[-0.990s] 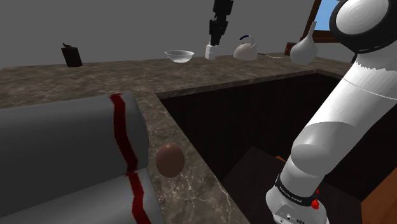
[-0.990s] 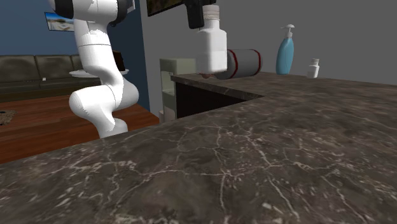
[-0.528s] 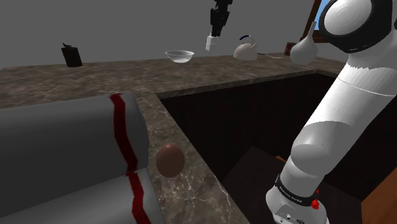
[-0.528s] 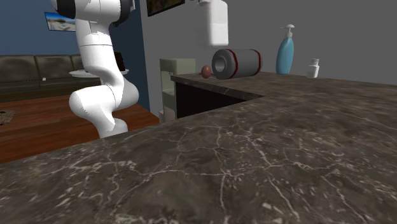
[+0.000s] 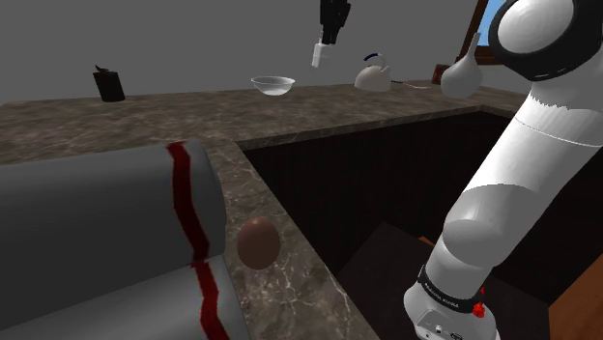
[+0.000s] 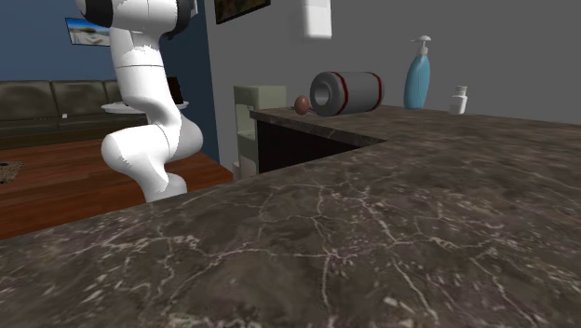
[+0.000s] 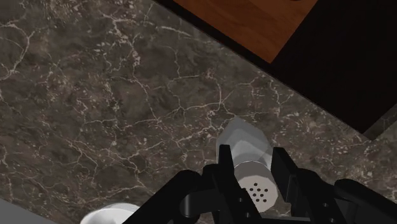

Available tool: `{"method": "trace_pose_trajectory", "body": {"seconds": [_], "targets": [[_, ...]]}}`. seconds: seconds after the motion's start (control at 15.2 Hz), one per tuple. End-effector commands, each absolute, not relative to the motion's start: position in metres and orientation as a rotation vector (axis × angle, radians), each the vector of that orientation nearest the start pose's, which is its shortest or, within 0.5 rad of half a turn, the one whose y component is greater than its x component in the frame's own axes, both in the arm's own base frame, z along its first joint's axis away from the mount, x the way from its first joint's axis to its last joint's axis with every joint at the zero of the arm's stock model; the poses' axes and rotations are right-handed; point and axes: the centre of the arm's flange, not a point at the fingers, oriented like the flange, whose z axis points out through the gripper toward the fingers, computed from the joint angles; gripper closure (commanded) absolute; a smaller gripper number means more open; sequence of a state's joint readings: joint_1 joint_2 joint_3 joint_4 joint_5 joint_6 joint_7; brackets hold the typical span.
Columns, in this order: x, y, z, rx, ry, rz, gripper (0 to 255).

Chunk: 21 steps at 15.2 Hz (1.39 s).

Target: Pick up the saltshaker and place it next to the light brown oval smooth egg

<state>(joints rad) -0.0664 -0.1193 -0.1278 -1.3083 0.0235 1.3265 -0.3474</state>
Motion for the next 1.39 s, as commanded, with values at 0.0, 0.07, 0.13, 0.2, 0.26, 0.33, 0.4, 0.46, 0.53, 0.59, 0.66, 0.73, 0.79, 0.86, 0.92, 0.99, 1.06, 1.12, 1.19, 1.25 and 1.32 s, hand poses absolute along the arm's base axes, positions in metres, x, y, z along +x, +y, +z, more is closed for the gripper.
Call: {"method": "trace_pose_trajectory", "body": {"seconds": [0.0, 0.07, 0.13, 0.2, 0.26, 0.33, 0.4, 0.46, 0.53, 0.59, 0.66, 0.73, 0.79, 0.86, 0.92, 0.99, 1.06, 1.12, 1.19, 1.25, 1.32], "targets": [[0.451, -0.075, 0.781, -3.124, -0.250, -0.223, 255], [0.444, -0.064, 0.781, -3.124, -0.250, -0.223, 255], [0.437, -0.053, 0.781, -3.124, -0.250, -0.223, 255], [0.430, -0.042, 0.781, -3.124, -0.250, -0.223, 255], [0.423, -0.031, 0.781, -3.124, -0.250, -0.223, 255], [0.416, -0.019, 0.781, -3.124, -0.250, -0.223, 255], [0.408, -0.008, 0.781, -3.124, -0.250, -0.223, 255], [0.401, 0.003, 0.781, -3.124, -0.250, -0.223, 255], [0.394, 0.014, 0.781, -3.124, -0.250, -0.223, 255], [0.387, 0.025, 0.781, -3.124, -0.250, -0.223, 255], [0.380, 0.036, 0.781, -3.124, -0.250, -0.223, 255], [0.373, 0.047, 0.781, -3.124, -0.250, -0.223, 255], [0.366, 0.058, 0.781, -3.124, -0.250, -0.223, 255], [0.358, 0.069, 0.781, -3.124, -0.250, -0.223, 255], [0.351, 0.080, 0.781, -3.124, -0.250, -0.223, 255], [0.344, 0.092, 0.781, -3.124, -0.250, -0.223, 255], [0.337, 0.103, 0.781, -3.124, -0.250, -0.223, 255], [0.330, 0.114, 0.781, -3.124, -0.250, -0.223, 255], [0.323, 0.125, 0.781, -3.124, -0.250, -0.223, 255], [0.316, 0.136, 0.781, -3.124, -0.250, -0.223, 255], [0.308, 0.147, 0.781, -3.124, -0.250, -0.223, 255]]}}
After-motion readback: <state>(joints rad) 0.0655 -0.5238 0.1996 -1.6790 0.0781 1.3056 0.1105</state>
